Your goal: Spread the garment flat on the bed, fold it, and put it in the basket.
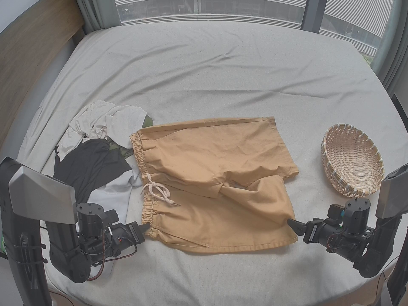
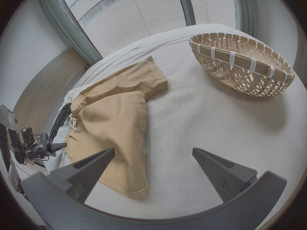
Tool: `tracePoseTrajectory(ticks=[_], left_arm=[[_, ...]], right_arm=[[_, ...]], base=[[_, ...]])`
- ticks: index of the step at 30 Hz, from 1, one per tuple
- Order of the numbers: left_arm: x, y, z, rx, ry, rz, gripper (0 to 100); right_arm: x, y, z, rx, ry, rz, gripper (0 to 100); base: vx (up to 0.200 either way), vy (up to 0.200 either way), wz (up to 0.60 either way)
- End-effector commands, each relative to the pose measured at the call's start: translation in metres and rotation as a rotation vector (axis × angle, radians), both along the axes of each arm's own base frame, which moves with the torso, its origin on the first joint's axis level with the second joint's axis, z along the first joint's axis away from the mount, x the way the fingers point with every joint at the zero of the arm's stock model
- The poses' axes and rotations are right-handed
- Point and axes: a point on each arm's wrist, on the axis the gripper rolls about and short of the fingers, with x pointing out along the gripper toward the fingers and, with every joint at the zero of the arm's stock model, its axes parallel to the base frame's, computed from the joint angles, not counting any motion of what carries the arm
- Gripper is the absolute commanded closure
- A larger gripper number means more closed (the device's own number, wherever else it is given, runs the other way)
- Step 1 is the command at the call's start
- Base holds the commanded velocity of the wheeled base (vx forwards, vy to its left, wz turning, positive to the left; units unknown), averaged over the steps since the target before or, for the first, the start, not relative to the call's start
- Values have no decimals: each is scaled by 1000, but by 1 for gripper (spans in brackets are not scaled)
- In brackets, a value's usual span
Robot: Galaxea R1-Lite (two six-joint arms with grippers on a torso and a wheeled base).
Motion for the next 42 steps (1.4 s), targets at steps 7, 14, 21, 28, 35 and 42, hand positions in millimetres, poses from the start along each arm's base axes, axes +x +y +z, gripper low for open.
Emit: tracePoseTrajectory(ticks=[7,14,21,28,35,42], left_arm=[[-7,35,15,27,-28,100,100],[-10,45,12,53,-21,74,100],[-10,42,11,54,-22,63,100],[-10,40,13,43,-28,51,0],[-8,44,32,15,-98,79,0],[-16,31,49,-13,-148,35,0]], right_arm=[[0,0,-1,-2,6,3,0],[0,1,-3,-3,11,6,0],[-1,1,-8,-7,35,11,0],[-2,6,-9,5,44,24,0],[-7,19,-9,72,67,58,0],[-5,31,-25,138,147,94,0]], base=[[0,0,0],[0,0,0],[0,0,0],[0,0,0],[0,0,0],[0,0,0]])
